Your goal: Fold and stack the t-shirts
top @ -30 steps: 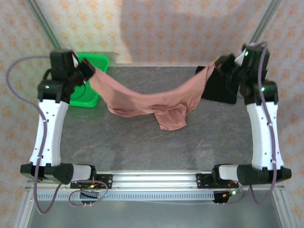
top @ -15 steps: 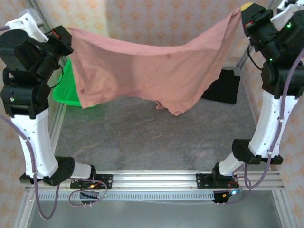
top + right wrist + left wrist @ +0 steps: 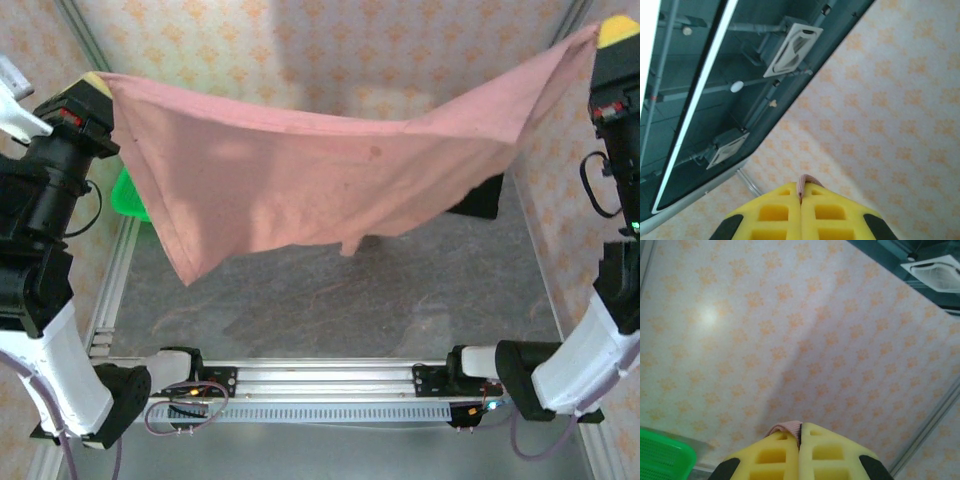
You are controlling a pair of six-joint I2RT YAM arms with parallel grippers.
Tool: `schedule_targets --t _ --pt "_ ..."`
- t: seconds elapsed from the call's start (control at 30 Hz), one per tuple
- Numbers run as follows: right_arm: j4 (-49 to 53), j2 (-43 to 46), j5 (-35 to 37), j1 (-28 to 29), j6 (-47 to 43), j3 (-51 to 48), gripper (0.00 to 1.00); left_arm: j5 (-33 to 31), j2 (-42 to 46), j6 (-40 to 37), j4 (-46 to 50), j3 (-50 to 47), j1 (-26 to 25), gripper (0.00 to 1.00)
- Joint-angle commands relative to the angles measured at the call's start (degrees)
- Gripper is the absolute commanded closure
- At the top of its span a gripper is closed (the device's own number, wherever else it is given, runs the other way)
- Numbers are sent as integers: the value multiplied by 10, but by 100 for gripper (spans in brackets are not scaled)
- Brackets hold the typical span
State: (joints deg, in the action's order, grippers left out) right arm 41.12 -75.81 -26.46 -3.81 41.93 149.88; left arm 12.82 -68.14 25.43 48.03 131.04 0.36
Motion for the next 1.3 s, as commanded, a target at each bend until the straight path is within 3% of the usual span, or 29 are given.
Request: schedule_targets --t 0.0,0.2,0.43,0.73,0.93,1.27 --pt "-22 3 20 -3 -11 5 100 1 20 20 -44 -37 -4 100" --pt "11 3 7 -3 -31 -46 100 -2 54 33 -61 -139 -4 100" --pt "-8 -25 -20 -4 -81 -183 100 -24 84 23 -114 -341 -4 100" --pt "-132 -112 21 -4 -181 -425 100 -61 -8 -22 -196 -517 -4 100" --pt "-114 -269 25 9 -233 -414 100 -75 -150 -23 -210 -531 -4 100" --pt "-82 -449 89 21 -255 -301 100 -108 -343 -39 -158 -420 -12 100"
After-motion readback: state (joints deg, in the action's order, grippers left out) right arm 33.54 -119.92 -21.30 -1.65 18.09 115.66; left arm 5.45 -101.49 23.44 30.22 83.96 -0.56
